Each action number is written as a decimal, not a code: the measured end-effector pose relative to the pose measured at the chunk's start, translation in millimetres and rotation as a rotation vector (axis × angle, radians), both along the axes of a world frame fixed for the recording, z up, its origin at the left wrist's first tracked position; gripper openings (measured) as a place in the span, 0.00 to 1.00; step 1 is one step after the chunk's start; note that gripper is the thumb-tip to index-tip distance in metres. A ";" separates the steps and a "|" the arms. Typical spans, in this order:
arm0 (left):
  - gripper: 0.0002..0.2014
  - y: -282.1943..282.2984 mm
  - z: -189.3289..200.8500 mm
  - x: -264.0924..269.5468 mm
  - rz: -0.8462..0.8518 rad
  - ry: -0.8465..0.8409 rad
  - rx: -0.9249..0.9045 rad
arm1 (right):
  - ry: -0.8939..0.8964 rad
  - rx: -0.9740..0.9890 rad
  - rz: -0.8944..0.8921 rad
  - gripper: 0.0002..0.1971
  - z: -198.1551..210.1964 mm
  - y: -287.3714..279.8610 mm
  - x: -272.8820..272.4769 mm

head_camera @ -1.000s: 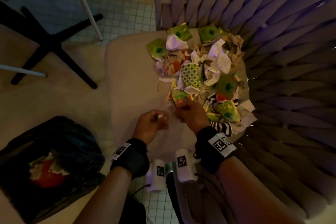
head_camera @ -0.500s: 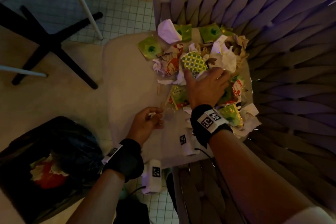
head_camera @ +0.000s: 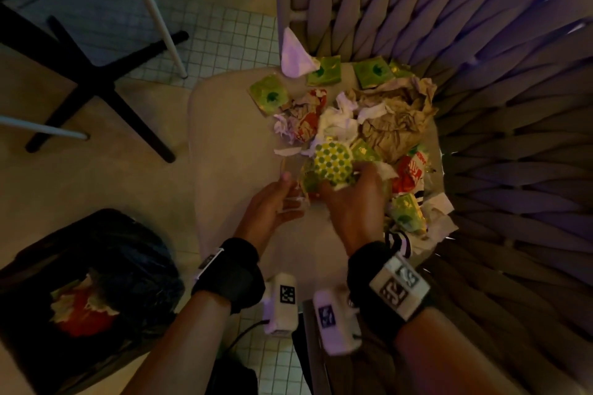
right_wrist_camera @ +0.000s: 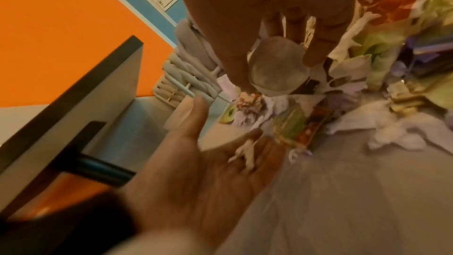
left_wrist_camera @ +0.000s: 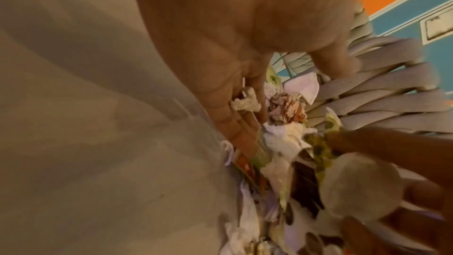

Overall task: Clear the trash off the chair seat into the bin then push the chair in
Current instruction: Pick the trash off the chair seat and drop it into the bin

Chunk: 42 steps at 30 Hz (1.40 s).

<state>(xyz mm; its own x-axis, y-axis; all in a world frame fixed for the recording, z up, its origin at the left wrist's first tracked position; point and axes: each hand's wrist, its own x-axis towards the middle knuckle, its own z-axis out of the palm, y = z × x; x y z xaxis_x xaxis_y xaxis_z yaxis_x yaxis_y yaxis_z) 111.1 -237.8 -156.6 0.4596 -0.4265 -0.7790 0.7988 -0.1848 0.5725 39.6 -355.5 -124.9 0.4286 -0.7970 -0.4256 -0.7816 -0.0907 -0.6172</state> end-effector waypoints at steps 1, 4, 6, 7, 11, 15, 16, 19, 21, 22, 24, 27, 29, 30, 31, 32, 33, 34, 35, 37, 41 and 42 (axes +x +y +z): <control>0.27 -2.9 1.9 -0.8 -0.027 0.011 -0.036 | -0.004 0.017 0.030 0.31 2.1 10.8 -4.7; 0.25 -8.0 8.1 -5.5 -0.047 0.082 -0.156 | 0.006 0.005 0.165 0.29 7.6 40.9 -10.7; 0.21 -6.0 10.5 -6.1 0.019 0.134 -0.170 | -0.009 0.019 0.254 0.29 10.7 53.8 -11.1; 0.19 -2.6 9.7 -5.2 0.048 0.132 -0.160 | -0.024 0.055 0.295 0.31 12.3 56.9 -12.0; 0.14 16.5 2.4 2.4 0.109 0.058 -0.104 | -0.164 0.230 0.354 0.34 23.0 50.7 -15.1; 0.09 37.3 -8.4 9.0 0.125 0.001 -0.008 | -0.177 0.225 0.219 0.19 26.5 18.0 -1.8; 0.09 42.0 -11.3 9.5 0.134 -0.010 0.018 | -0.175 0.210 0.170 0.16 19.7 6.5 3.7; 0.11 55.0 -16.3 9.4 0.138 -0.053 0.062 | 0.043 0.026 0.238 0.20 -17.7 -27.2 24.5; 0.12 61.8 -17.6 8.4 0.136 -0.063 0.059 | 0.199 -0.053 0.359 0.27 -40.5 -39.8 38.3; 0.11 65.2 -18.0 7.6 0.133 -0.063 0.057 | 0.243 -0.077 0.400 0.27 -49.9 -42.2 43.7; 0.10 72.9 -18.4 6.1 0.121 -0.064 0.043 | 0.303 -0.135 0.464 0.24 -59.6 -43.3 50.3; 0.09 84.5 -19.2 7.0 0.117 -0.065 0.041 | 0.309 -0.169 0.450 0.19 -62.2 -45.5 51.4; 0.11 91.4 -18.8 8.6 0.127 -0.061 0.031 | 0.274 -0.104 0.389 0.17 -60.1 -48.3 47.4; 0.12 93.8 -18.2 9.6 0.134 -0.059 0.024 | 0.240 -0.068 0.343 0.15 -57.7 -49.6 44.8; 0.12 96.3 -17.3 10.5 0.143 -0.058 0.016 | 0.199 -0.039 0.292 0.14 -52.9 -50.2 41.9; 0.12 98.9 -16.2 11.3 0.152 -0.058 0.008 | 0.154 -0.020 0.246 0.13 -46.1 -50.1 38.9; 0.12 101.3 -14.8 11.7 0.160 -0.059 0.003 | 0.113 -0.012 0.210 0.12 -37.6 -49.0 35.8; 0.12 103.9 -14.4 12.1 0.166 -0.061 0.000 | 0.079 -0.018 0.188 0.12 -29.4 -47.7 32.3; 0.13 106.7 -13.5 11.9 0.168 -0.062 -0.004 | 0.054 -0.032 0.174 0.12 -20.9 -46.0 28.2; 0.14 111.4 -10.9 11.4 0.175 -0.061 -0.013 | -0.001 -0.051 0.152 0.11 -6.3 -42.2 20.2; 0.11 126.3 -6.0 10.0 0.190 -0.074 -0.028 | -0.039 -0.129 0.146 0.09 15.0 -27.7 6.3; 0.11 130.5 -5.7 9.6 0.192 -0.081 -0.028 | -0.046 -0.144 0.140 0.10 20.1 -23.7 2.9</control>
<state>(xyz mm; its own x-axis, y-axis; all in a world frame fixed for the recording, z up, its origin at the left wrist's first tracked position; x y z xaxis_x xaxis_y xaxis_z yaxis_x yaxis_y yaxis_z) 120.7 -107.3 -162.3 0.5954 -0.3461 -0.7251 0.7690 -0.0160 0.6390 42.5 -379.2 -104.7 0.5558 -0.7795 -0.2889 -0.7265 -0.2866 -0.6246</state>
